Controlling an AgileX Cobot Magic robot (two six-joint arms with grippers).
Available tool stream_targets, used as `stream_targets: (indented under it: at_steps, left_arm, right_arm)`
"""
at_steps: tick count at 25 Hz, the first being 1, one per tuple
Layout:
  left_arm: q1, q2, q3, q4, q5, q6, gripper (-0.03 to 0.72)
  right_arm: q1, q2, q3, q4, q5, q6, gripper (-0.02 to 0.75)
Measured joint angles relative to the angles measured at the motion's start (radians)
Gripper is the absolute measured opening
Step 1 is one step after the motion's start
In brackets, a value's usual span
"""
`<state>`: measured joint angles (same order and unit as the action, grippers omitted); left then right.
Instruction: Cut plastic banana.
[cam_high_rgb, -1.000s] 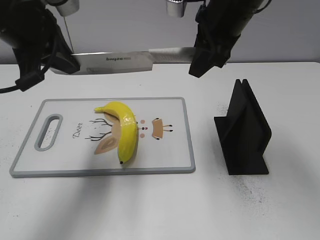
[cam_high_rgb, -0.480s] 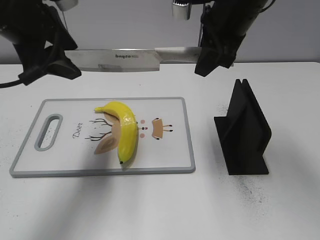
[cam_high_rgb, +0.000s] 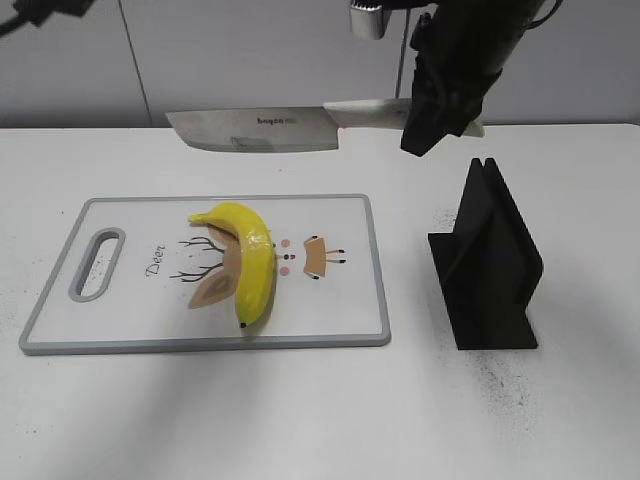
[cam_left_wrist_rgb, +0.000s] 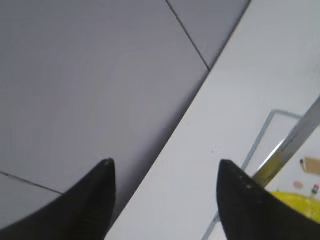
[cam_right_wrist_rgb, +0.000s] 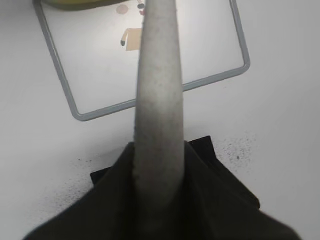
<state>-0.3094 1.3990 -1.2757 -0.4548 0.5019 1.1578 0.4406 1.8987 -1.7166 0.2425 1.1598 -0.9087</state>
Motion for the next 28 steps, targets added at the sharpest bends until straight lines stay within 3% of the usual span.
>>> stream_targets:
  at_steps: [4, 8, 10, 13, 16, 20, 28]
  left_arm:
    - [0.064, -0.071, 0.0, 0.024, 0.062, -0.349, 0.535]
    - [0.225, -0.077, -0.015, 0.098, 0.287, -0.637, 0.508]
    - [0.302, -0.074, -0.024, 0.127, 0.422, -0.717, 0.504]
    - [0.395, -0.074, -0.028, 0.159, 0.638, -0.787, 0.497]
    - [0.443, -0.086, -0.014, 0.177, 0.697, -0.833, 0.493]
    - [0.449, -0.193, 0.097, 0.183, 0.707, -0.845, 0.493]
    - [0.449, -0.656, 0.438, 0.3, 0.705, -0.849, 0.483]
  right_arm:
    - [0.0, -0.008, 0.0, -0.005, 0.012, 0.154, 0.16]
    - [0.0, -0.039, 0.0, -0.007, 0.013, 0.332, 0.161]
    - [0.0, -0.048, 0.0, -0.006, 0.015, 0.41, 0.161]
    - [0.0, -0.058, 0.0, -0.006, 0.03, 0.531, 0.161]
    - [0.0, -0.09, 0.021, -0.004, 0.034, 0.623, 0.161]
    - [0.0, -0.185, 0.134, -0.001, -0.002, 0.684, 0.161]
    - [0.0, -0.496, 0.56, 0.001, -0.29, 0.843, 0.161]
